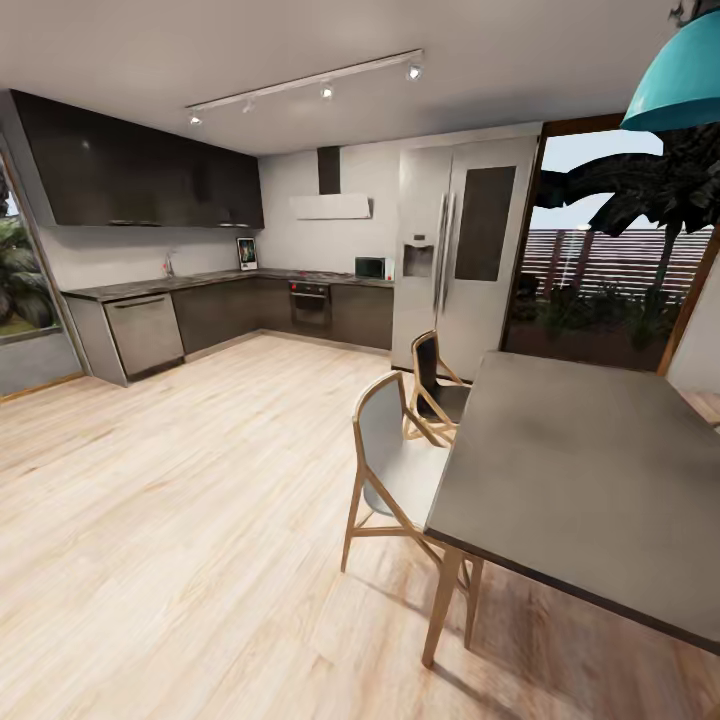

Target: Pick up the poster from the kitchen countertop and hang it on one of the wall nails in the kitchen.

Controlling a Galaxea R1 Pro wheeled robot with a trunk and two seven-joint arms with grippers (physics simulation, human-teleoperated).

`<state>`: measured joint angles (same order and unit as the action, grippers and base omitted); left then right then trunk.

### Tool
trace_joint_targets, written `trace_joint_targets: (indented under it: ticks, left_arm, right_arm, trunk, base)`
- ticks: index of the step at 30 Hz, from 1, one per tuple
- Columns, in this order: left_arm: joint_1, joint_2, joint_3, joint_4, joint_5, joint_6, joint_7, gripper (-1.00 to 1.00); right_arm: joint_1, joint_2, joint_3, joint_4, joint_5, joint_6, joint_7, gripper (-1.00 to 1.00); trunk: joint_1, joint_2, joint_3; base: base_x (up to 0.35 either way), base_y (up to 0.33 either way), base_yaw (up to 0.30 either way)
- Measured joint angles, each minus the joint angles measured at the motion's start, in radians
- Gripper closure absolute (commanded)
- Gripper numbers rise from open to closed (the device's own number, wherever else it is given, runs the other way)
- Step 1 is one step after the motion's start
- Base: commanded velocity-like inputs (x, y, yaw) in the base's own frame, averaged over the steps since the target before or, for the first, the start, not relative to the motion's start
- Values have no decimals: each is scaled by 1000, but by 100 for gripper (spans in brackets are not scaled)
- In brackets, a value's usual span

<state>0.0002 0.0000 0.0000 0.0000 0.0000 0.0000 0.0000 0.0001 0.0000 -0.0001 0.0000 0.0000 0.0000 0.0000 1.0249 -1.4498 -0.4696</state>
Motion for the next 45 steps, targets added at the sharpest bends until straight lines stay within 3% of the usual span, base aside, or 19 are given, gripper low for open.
trace_joint_targets:
  ticks: [7, 24, 29, 30, 31, 32, 34, 38, 40, 45]
  left_arm:
    - [-3, -9, -1, -7, 1, -1, -1, -100]
    - [-3, -9, -1, -7, 1, -1, -1, -100]
    - [25, -37, 6, -34, -5, -24, 1, -100]
    - [56, -53, 5, -124, -5, -140, 1, -100]
    - [58, -54, 6, -244, -5, -161, 1, -100]
    - [58, -54, 6, -424, -5, -165, 1, -100]
    - [59, -55, 5, -557, -7, -172, 1, -100]
    - [59, -55, 8, -660, -12, -177, 2, -100]
    - [59, -54, 12, -678, -13, -179, 2, -100]
    - [59, -53, 16, -688, -12, -204, 3, -100]
  right_arm:
    - [-6, 32, -5, 1, -5, 17, 0, -100]
    - [-6, 32, -5, 1, -5, 17, 0, -100]
    - [-35, 4, 0, -27, 6, -8, -1, -100]
    - [-66, -21, -1, -56, 6, -95, -1, -100]
    - [-71, -30, -1, -228, 7, -103, -2, -100]
    - [-75, -32, 0, -414, 8, -105, -3, -100]
    - [-73, -46, -2, -532, 8, -107, -4, -100]
    - [-73, -66, -5, -624, 8, -114, -5, -100]
    - [-72, -85, -6, -642, 7, -129, -5, -100]
    - [-67, -100, -6, -637, 6, -139, -6, -100]
  trunk:
    - [0, 0, 0]
    - [0, 0, 0]
    - [0, 0, 0]
    - [0, 0, 0]
    - [0, 0, 0]
    - [0, 0, 1]
    - [0, 0, 1]
    - [0, 0, 0]
    - [0, 0, 0]
    - [0, 0, 0]
  base:
    - [0, 0, 0]
    - [0, 0, 0]
    - [0, 0, 0]
    - [0, 0, 0]
    - [0, 0, 0]
    - [0, 0, 0]
    - [0, 0, 0]
    - [0, 0, 0]
    - [0, 0, 0]
    - [0, 0, 0]
